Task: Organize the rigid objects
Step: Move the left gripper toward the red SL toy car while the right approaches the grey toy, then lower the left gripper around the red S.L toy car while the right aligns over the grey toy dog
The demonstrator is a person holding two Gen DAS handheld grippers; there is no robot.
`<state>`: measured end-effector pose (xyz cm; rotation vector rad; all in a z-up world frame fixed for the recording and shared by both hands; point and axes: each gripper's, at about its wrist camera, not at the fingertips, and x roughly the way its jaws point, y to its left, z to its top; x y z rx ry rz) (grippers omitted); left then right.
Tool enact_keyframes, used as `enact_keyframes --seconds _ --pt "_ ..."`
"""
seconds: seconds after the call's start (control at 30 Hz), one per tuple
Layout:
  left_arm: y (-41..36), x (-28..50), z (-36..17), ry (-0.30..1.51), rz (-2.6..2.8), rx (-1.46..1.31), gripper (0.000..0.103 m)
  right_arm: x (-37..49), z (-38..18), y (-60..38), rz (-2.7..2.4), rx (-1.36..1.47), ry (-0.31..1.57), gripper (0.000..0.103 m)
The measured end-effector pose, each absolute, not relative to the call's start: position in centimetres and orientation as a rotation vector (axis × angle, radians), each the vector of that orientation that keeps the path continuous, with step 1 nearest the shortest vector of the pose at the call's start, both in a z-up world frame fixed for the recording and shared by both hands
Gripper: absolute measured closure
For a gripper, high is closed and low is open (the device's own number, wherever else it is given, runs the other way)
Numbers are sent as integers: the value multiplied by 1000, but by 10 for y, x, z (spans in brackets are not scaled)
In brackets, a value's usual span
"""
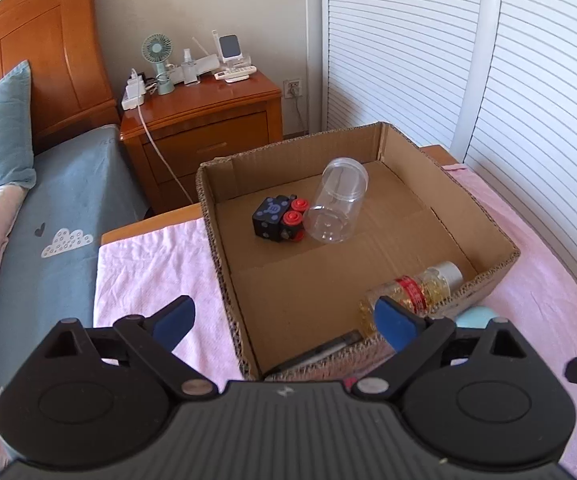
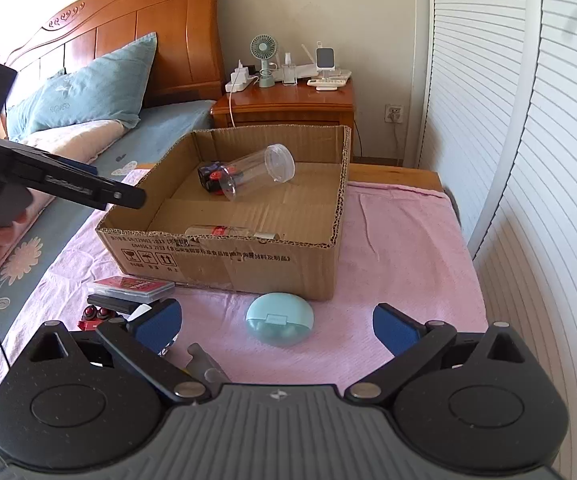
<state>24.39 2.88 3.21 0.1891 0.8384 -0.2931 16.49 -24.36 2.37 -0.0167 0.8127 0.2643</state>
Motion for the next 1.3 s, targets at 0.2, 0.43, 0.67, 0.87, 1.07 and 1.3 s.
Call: enact_keyframes --seconds 0.2,0.43,0.67,0.87,1.07,1.3 --pt "39 203 33 826 -267 159 3 157 2 -236 330 -39 837 0" --pt "53 164 12 850 -218 70 3 133 -32 -217 445 -155 911 0" --pt "64 134 -9 817 -122 3 3 114 -62 -196 514 -279 919 0" --pt "67 119 -21 818 -122 -54 3 121 -66 -194 538 -296 889 0" --pt "65 121 -33 848 -136 -105 3 142 -69 -192 555 -287 860 0" --pt "58 136 -46 873 -151 -118 3 150 -73 -185 560 -271 812 0"
